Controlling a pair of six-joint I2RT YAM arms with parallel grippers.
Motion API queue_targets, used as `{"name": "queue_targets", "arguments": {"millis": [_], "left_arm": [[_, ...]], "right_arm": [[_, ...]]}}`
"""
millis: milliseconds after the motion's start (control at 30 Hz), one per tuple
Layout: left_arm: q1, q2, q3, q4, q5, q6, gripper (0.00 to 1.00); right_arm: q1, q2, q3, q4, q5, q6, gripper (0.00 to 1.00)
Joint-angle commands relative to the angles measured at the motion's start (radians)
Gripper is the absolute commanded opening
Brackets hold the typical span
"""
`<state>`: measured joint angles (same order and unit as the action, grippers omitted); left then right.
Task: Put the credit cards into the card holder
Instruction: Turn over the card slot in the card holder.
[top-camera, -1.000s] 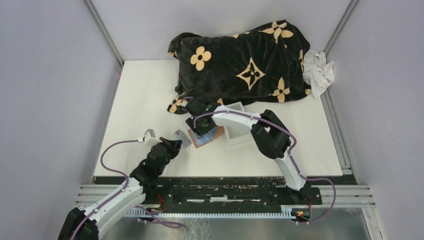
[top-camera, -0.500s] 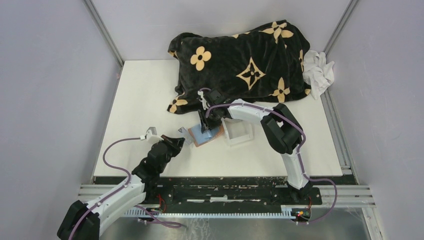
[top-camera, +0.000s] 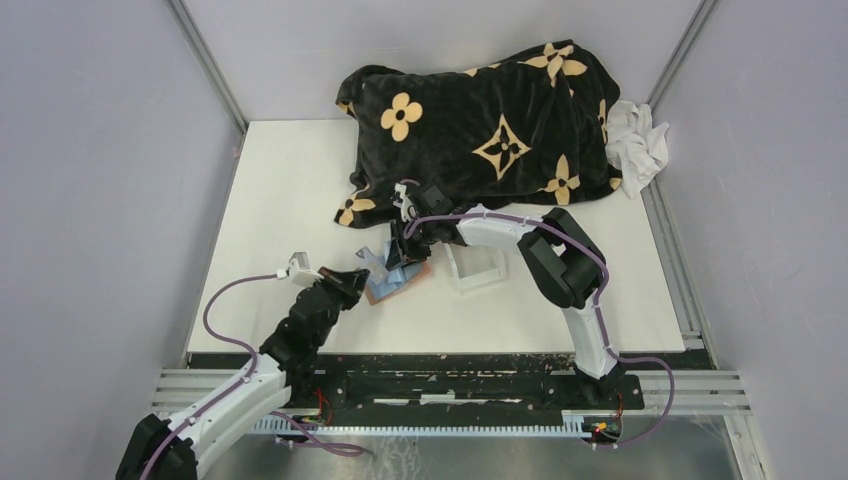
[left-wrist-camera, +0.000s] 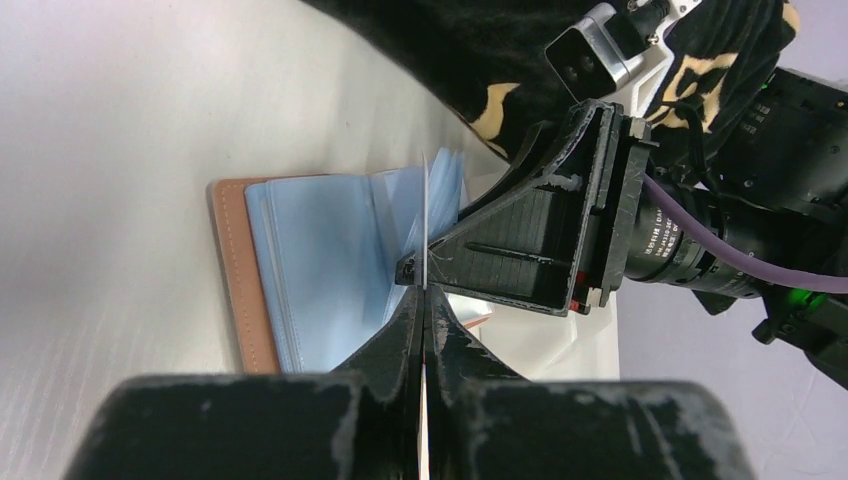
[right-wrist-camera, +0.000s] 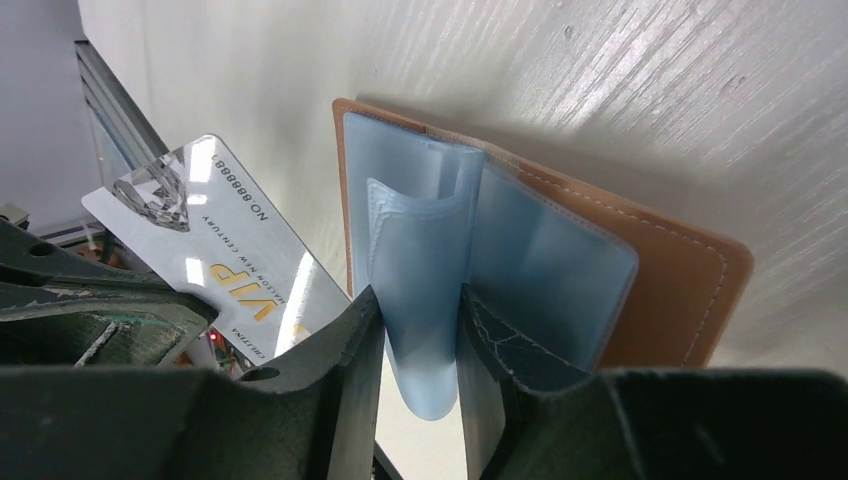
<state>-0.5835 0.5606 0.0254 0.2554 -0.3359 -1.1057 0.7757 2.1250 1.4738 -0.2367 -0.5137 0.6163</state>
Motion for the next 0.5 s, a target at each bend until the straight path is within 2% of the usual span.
{"name": "queue_targets", "arguments": {"millis": [0,233,467], "left_arm": [[0.006,-0.036,0.010,-0.020,-0.019,0.007,0.03],[0.006,-0.177,-0.011,-0.145,-0.070,-0.013,0.03],[0.006,-0.235,-0.011,-0.238,-0.105,-0.020,0.03]], "right_arm": [[0.000,-0.044,-0.028,0.152,-0.077,0.097,0.36],[-0.006,-0.032,-0.054,0.225,-0.100,0.150,0.35],[-0.011,-0.019,-0.063,0.246,-0.106,0.168,0.34]]}}
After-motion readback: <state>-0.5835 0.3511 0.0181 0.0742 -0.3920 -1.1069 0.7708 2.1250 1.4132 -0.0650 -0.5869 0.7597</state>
